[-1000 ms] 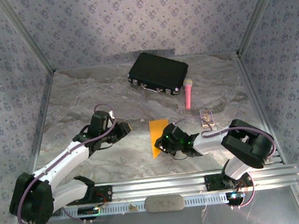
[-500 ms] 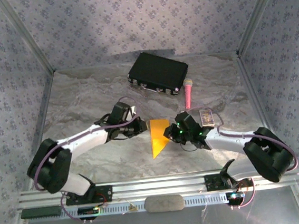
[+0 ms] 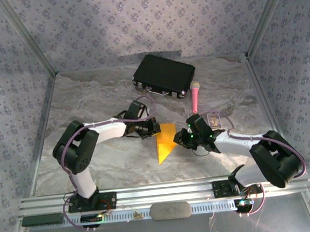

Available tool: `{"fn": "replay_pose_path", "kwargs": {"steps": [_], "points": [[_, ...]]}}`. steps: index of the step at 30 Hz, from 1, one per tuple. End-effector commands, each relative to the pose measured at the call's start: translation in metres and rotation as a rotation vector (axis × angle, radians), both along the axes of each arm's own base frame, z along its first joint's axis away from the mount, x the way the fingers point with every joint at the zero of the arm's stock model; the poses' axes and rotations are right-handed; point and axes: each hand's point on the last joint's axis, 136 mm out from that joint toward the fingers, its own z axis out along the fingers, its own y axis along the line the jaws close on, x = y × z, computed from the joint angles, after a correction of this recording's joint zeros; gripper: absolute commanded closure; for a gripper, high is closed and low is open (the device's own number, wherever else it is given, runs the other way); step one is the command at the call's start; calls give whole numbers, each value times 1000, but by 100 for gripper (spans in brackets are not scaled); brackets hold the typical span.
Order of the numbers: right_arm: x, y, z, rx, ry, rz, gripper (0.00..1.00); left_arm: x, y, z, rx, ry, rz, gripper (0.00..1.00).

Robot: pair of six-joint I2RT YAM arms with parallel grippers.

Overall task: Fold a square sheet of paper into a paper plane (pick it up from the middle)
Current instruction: Fold the wing for the fifth time at the center of the table.

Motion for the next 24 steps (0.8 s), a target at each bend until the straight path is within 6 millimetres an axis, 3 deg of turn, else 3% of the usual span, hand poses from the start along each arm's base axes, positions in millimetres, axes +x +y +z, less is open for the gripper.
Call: {"fn": "replay_pose_path", "kwargs": {"steps": [1,10,24], "points": [[-4,-4,-7,-15,26,19,78,-1,-9,-2,-21,4,-29,99],[-5,-10,-13,-22,56,10,61,-18,11,-36,3,58,-8,100],[9,2,-10,69,59,45,62,-22,17,-43,-32,68,-2,100]]}}
